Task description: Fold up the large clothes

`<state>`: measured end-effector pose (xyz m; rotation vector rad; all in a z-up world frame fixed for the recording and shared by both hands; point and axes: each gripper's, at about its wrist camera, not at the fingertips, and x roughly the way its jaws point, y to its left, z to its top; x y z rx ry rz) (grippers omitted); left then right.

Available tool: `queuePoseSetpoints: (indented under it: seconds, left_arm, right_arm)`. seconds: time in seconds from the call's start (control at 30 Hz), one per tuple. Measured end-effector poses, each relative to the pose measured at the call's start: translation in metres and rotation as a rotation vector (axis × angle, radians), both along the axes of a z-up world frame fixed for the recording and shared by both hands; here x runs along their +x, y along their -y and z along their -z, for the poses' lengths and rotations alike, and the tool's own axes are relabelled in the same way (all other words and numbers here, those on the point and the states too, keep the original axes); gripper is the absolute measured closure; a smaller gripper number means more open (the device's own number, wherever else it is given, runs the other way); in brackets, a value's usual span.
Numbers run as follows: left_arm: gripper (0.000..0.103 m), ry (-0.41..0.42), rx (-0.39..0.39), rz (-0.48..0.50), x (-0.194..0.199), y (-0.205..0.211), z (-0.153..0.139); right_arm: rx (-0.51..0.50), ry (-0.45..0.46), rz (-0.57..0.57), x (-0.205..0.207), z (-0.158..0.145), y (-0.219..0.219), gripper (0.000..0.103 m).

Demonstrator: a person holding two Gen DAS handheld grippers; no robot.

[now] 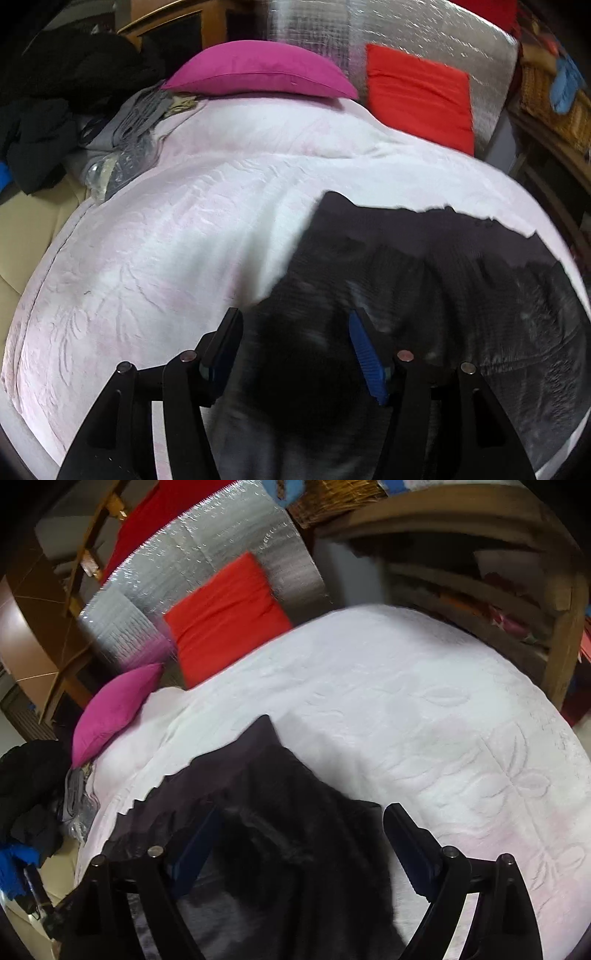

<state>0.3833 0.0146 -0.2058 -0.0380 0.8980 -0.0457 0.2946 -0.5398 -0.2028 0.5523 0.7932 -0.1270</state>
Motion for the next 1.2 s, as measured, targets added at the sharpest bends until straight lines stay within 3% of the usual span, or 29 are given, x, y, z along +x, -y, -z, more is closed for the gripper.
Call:
queuePoseSetpoints:
  seconds: [0.07, 0.13, 0.2, 0.23, 0.33, 0.47, 0.57, 0.67, 0.77, 0.9, 1.03, 1.07, 1.1, 1.13, 1.2]
  left_arm:
    - [0.035, -0.03, -0.06, 0.001, 0.004, -0.016, 0.0]
    - [0.035, -0.063, -0.128, 0.002, 0.006, -0.029, 0.002]
    - [0.035, -0.081, -0.138, -0.004, 0.007, -0.034, 0.007]
    - [0.035, -0.088, -0.11, -0.019, 0.007, -0.035, 0.011]
    - [0.036, -0.103, -0.059, -0.042, 0.006, -0.035, 0.017]
    - [0.036, -0.074, -0.098, 0.02, -0.004, -0.038, 0.003]
    - [0.036, -0.045, -0.088, 0.101, -0.018, -0.033, -0.005]
    - [0.036, -0.06, -0.017, 0.173, -0.029, -0.02, 0.006]
    - [0.033, -0.101, 0.055, 0.179, -0.03, -0.014, 0.028]
    - [0.034, -0.115, 0.002, 0.148, -0.029, -0.025, 0.023]
    - [0.034, -0.049, -0.026, 0.116, -0.03, -0.039, 0.003]
    - [0.034, -0.053, -0.046, 0.101, -0.027, -0.046, 0.002]
    - [0.033, -0.064, -0.076, 0.091, -0.023, -0.053, 0.003]
    - [0.031, -0.092, -0.137, 0.077, -0.018, -0.063, 0.005]
    - [0.024, -0.166, -0.254, 0.072, -0.011, -0.076, 0.013]
  right_arm:
    - [0.024, -0.018, 0.001, -0.001, 0.008, 0.008, 0.013]
    - [-0.058, -0.05, -0.004, 0.001, 0.015, 0.002, 0.024]
    - [-0.165, -0.033, -0.055, 0.002, 0.012, -0.013, 0.057]
    - [-0.181, -0.022, -0.068, 0.002, 0.009, -0.017, 0.065]
    - [-0.223, 0.022, -0.111, 0.0, 0.001, -0.03, 0.066]
    - [-0.179, 0.051, -0.246, -0.011, -0.007, -0.049, 0.066]
    - [-0.164, -0.024, -0.358, -0.016, 0.004, -0.063, 0.066]
    - [-0.164, -0.123, -0.377, -0.018, 0.023, -0.063, 0.068]
    - [-0.134, -0.165, -0.335, -0.02, 0.036, -0.046, 0.067]
    - [-0.072, -0.115, -0.297, -0.03, 0.023, -0.031, 0.067]
    - [-0.015, -0.025, -0.243, -0.044, 0.005, -0.014, 0.064]
    - [0.003, -0.016, -0.226, -0.043, 0.002, -0.007, 0.047]
    - [0.032, -0.008, -0.192, -0.045, 0.001, 0.002, 0.02]
    - [0.071, 0.01, -0.136, -0.049, 0.002, 0.015, 0.015]
    - [0.155, 0.038, -0.067, -0.052, 0.004, 0.035, 0.015]
